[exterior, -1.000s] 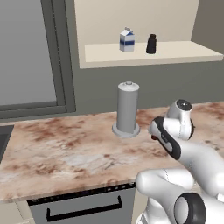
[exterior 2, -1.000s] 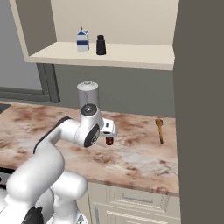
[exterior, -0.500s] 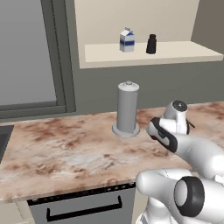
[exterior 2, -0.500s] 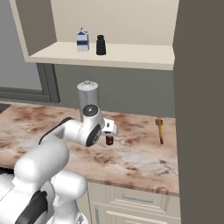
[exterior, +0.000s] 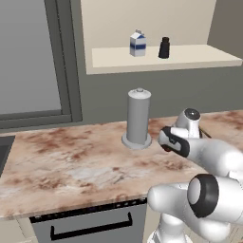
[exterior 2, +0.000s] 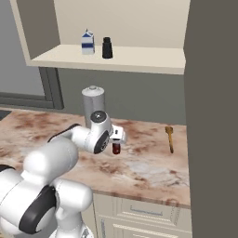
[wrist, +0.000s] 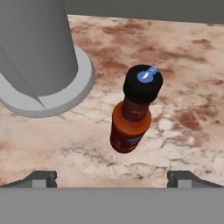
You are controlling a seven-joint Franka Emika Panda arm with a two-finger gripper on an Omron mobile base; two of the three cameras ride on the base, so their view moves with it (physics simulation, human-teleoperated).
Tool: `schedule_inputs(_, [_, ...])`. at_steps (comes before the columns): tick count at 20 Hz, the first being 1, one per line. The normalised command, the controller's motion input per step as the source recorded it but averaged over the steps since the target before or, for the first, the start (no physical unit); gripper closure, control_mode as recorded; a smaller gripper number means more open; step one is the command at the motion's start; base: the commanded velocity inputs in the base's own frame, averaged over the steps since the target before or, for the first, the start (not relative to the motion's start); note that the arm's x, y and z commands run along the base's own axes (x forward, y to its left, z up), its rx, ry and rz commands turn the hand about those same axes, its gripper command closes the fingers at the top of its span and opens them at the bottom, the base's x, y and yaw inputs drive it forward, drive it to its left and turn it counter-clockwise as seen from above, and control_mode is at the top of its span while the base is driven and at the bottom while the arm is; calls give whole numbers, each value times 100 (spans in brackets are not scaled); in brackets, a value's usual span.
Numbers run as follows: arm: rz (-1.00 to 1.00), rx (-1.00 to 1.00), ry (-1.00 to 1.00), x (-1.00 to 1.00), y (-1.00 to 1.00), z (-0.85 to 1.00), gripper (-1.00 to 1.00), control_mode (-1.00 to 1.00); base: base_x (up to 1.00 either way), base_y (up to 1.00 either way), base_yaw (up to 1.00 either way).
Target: Pick the condiment bottle and shaker from the counter and place them in the cabinet.
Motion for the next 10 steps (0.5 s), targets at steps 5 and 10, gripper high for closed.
schedule_inputs(5, [0,0,0,8,-9,-8,-100,-100,0,0,0])
schedule_inputs(10, [0,0,0,17,-6,-13,-100,-100,0,0,0])
